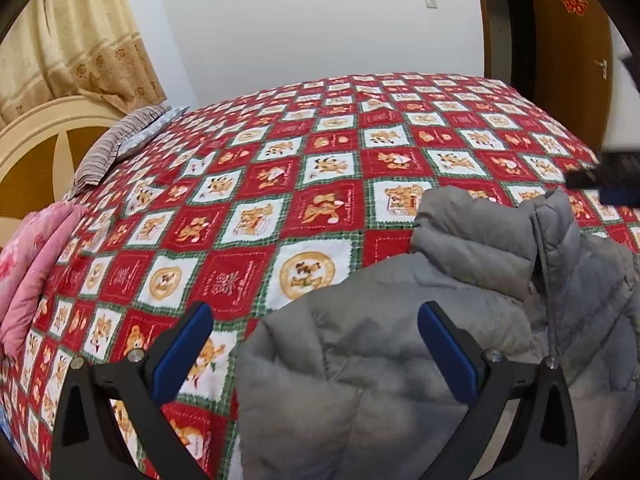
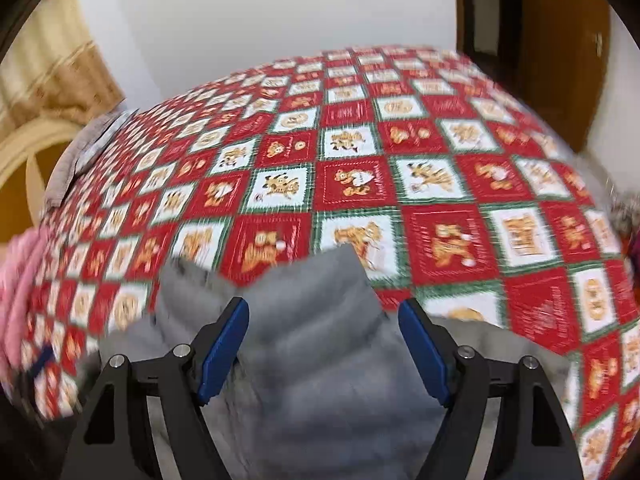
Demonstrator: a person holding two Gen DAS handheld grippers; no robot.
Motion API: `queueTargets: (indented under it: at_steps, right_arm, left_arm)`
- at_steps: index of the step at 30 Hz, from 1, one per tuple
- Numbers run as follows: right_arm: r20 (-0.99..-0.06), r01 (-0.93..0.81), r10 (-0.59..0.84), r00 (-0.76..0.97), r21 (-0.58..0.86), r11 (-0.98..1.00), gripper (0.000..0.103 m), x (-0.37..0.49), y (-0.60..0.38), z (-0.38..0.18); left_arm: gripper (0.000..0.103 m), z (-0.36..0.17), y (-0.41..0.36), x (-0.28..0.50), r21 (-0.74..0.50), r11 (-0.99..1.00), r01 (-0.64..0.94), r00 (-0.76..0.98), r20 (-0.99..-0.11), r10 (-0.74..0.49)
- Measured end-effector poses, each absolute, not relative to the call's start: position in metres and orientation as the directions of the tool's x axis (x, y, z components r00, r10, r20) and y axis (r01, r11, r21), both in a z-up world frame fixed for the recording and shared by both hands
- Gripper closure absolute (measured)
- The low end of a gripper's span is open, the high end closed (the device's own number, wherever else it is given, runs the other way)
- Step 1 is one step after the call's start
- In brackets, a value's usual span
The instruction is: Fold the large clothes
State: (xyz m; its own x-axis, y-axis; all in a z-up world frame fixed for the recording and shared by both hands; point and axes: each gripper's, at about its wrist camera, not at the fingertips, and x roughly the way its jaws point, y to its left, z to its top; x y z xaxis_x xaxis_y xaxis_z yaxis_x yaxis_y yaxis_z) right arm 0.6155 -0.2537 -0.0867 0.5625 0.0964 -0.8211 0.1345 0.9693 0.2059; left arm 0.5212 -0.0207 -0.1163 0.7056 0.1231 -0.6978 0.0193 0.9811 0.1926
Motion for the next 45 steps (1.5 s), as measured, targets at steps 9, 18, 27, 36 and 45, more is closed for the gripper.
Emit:
queueTargets:
  at_steps: [9, 18, 27, 36, 45]
  right_arm:
    - [-0.891, 0.136, 0.074, 0.447, 0.149, 0.979, 0.039, 0.644, -0.259, -0.126]
    - [-0.864, 0.03, 0.101, 0.493, 0.134, 0.991, 0.095, 0.583, -0.275, -0.111]
    - [-0.816, -0.02, 0.118, 0.566, 0.13, 0.991, 0.097, 0.546, -0.282, -0.094]
    - [-0.793, -0.021, 0.105, 0.6, 0.115, 0.993, 0.097, 0.511, -0.293, -0.1]
    - [-0.794, 0.033, 0.058, 0.605, 0.098, 0.995, 0.097, 0.49, -0.314, -0.13]
  left_arm:
    - [0.0, -0.11, -0.022, 0.538, 0.178, 0.984, 0.007, 0.721, -0.683, 0.119]
    - [0.0, -0.081, -0.069, 0.587, 0.113, 0.993, 0.027, 0.738, -0.672, 0.057]
    - [0.0, -0.102, -0.12, 0.594, 0.306, 0.949, 0.078, 0.733, -0.663, 0.154]
    - [0.0, -0.133, -0.077, 0.534, 0.403, 0.908, 0.117, 0.693, -0.688, 0.216]
    - [0.0, -0.103, -0.047, 0.505, 0.294, 0.953, 0.066, 0.726, -0.67, 0.156]
